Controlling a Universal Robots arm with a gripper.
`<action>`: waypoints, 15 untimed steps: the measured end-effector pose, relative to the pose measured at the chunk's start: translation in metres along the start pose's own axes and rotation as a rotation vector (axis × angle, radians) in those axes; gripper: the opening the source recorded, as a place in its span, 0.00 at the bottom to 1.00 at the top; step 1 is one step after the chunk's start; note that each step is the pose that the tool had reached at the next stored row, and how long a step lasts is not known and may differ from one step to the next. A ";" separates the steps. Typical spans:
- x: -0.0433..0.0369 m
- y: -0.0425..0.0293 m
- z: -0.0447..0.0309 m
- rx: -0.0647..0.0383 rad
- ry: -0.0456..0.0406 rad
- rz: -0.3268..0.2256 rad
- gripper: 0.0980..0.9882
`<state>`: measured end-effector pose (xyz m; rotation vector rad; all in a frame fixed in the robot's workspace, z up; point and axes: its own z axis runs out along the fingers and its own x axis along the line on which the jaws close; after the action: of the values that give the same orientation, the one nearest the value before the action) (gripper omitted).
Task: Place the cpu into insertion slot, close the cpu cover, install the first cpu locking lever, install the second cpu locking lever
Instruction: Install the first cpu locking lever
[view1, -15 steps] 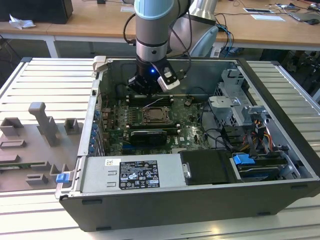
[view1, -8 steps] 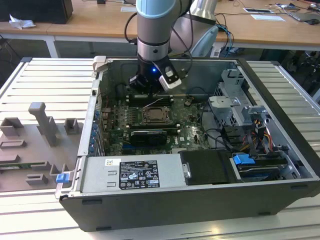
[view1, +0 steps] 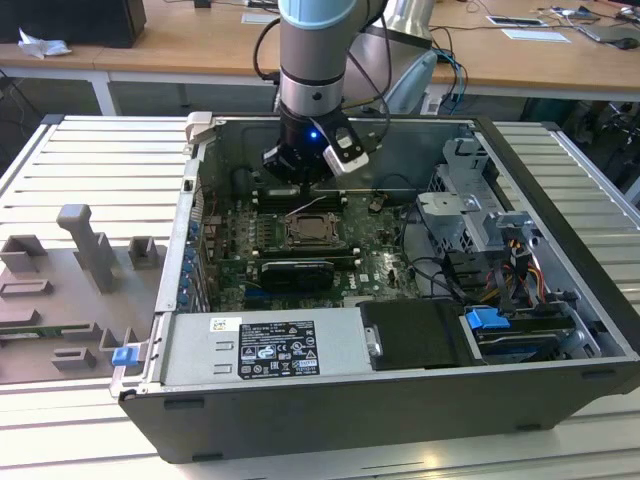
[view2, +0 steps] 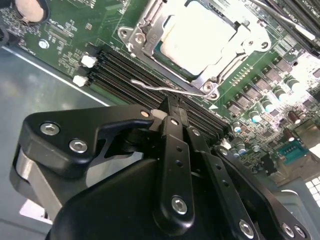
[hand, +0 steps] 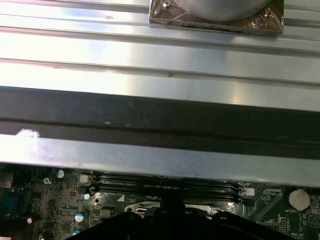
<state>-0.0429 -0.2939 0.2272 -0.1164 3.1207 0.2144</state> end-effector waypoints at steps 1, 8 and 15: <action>-0.0028 -0.0002 0.0001 0.000 0.0000 0.000 0.01; -0.0257 -0.0017 0.0031 0.000 -0.0001 0.002 0.01; -0.0255 -0.0023 0.0065 0.000 -0.0001 0.002 0.01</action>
<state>-0.0172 -0.2934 0.2208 -0.1130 3.1209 0.2143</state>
